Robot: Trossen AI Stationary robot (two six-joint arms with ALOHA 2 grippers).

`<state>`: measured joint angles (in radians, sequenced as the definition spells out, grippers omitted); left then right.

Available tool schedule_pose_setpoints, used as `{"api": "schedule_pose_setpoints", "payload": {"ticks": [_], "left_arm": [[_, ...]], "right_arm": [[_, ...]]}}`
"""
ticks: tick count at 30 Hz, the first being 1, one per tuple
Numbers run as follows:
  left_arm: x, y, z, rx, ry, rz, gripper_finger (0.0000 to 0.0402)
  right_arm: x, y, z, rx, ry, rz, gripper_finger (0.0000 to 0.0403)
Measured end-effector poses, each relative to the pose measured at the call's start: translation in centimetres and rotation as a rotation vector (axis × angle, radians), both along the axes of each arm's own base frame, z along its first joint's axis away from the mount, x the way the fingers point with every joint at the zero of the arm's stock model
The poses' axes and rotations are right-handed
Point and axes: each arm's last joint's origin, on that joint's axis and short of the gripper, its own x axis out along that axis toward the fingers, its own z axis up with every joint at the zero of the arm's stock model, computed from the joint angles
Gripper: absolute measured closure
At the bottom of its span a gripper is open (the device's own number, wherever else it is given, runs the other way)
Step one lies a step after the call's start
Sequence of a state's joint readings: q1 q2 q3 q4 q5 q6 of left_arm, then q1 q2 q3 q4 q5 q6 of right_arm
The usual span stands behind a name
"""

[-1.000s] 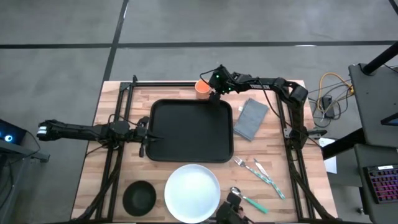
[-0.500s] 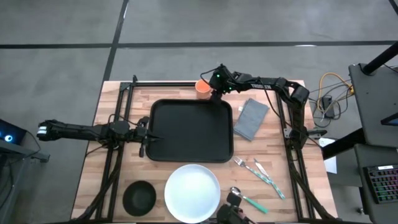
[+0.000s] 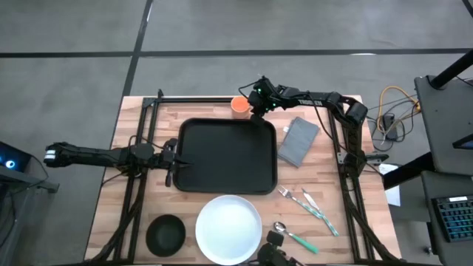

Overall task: Set up tray
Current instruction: Put the yellow mug on the top left of the black tray

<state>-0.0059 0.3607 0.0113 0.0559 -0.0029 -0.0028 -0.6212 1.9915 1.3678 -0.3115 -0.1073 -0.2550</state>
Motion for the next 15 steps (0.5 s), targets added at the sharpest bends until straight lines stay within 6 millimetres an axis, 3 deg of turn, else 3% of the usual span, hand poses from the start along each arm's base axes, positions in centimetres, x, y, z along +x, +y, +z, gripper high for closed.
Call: {"api": "schedule_pose_setpoints", "payload": {"ticks": [9, 15], "left_arm": [[0.0, 0.0, 0.0, 0.000, 0.000, 0.000, 0.0401], [0.0, 0.0, 0.0, 0.000, 0.000, 0.000, 0.0402]], "right_arm": [[0.2, 0.0, 0.2, -0.005, -0.023, 0.000, 0.0364], [0.2, -0.1, 1.3, -0.034, -0.058, 0.005, 0.0364]]}}
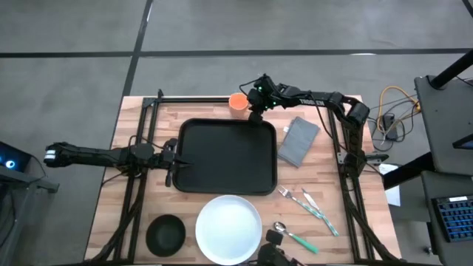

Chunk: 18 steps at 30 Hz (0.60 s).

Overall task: Set up tray
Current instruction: Put the yellow mug on the top left of the black tray

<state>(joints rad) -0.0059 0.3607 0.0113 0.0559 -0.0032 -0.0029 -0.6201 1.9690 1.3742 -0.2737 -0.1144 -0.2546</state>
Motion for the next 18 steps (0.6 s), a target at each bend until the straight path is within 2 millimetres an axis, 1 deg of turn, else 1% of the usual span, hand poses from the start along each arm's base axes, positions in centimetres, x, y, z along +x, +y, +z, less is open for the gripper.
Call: {"api": "schedule_pose_setpoints", "payload": {"ticks": [6, 10, 18], "left_arm": [[0.0, 0.0, 0.0, 0.001, 0.001, 0.002, 0.0401], [0.0, 0.0, 0.0, 0.001, 0.000, 0.002, 0.0401], [0.0, 0.0, 0.0, 0.000, 0.000, 0.001, 0.0401]], "right_arm": [[0.6, 0.0, 1.2, 0.004, -0.039, 0.008, 0.0364], [1.3, 0.8, 1.7, 0.016, -0.056, 0.043, 0.0364], [3.3, 2.7, 3.6, -0.003, -0.091, 0.105, 0.0364]]}}
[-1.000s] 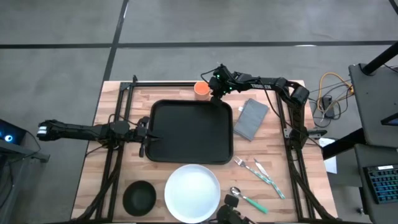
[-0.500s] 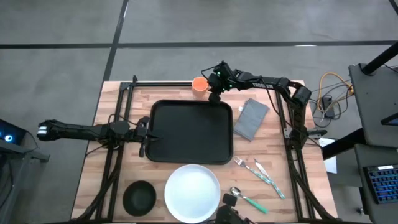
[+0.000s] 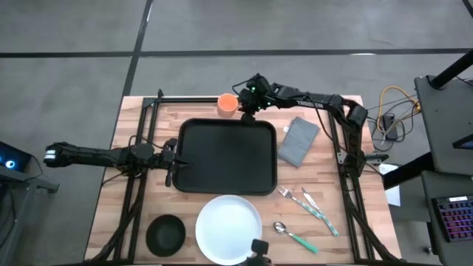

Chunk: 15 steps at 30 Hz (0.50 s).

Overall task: Set up tray
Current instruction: Put the yellow mug on the top left of the black tray

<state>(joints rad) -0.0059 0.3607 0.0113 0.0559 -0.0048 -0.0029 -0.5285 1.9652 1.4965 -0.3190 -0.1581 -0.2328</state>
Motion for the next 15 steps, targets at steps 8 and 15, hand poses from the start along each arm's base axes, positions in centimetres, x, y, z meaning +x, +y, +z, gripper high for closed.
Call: {"api": "schedule_pose_setpoints", "payload": {"ticks": [8, 15], "left_arm": [[0.0, 0.0, 0.0, -0.001, 0.000, -0.003, 0.0401], [0.0, 0.0, 0.0, -0.001, 0.000, -0.003, 0.0401]], "right_arm": [[1.4, 1.6, 1.1, -0.017, -0.032, 0.047, 0.0364], [2.7, 1.8, 1.4, -0.002, -0.062, 0.068, 0.0364]]}}
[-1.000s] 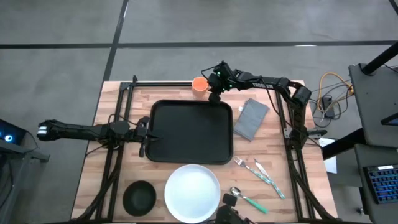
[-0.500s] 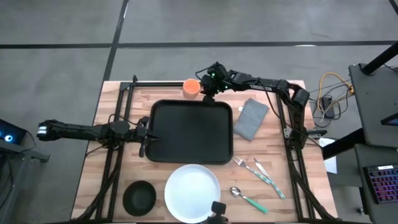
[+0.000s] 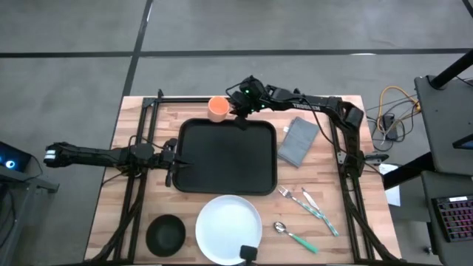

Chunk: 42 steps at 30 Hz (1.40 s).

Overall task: Set up tray
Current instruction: Put the yellow mug on the top left of the black tray

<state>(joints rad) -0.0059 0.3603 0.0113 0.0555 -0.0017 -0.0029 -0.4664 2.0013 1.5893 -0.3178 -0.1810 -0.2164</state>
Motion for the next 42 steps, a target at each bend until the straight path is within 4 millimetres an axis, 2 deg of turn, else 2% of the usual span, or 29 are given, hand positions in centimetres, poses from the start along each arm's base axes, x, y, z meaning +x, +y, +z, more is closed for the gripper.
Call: {"api": "schedule_pose_setpoints", "payload": {"ticks": [5, 11, 19, 28, 42], "left_arm": [[0.0, 0.0, 0.0, 0.000, 0.000, 0.000, 0.0401], [0.0, 0.0, -0.1, 0.001, 0.006, 0.001, 0.0401], [0.0, 0.0, -0.2, 0.000, 0.017, 0.001, 0.0401], [0.0, 0.0, -0.3, 0.001, 0.029, 0.002, 0.0401], [0.0, 0.0, -0.3, 0.001, 0.029, 0.002, 0.0401]], "right_arm": [[2.4, -0.5, -1.1, 0.039, 0.025, 0.041, 0.0364], [6.0, 0.0, -1.2, 0.028, 0.058, 0.103, 0.0364], [9.8, 0.5, -2.8, 0.021, 0.097, 0.165, 0.0364], [11.1, 0.5, -3.1, 0.033, 0.078, 0.202, 0.0364], [11.8, 0.7, -4.0, 0.038, 0.047, 0.202, 0.0364]]}}
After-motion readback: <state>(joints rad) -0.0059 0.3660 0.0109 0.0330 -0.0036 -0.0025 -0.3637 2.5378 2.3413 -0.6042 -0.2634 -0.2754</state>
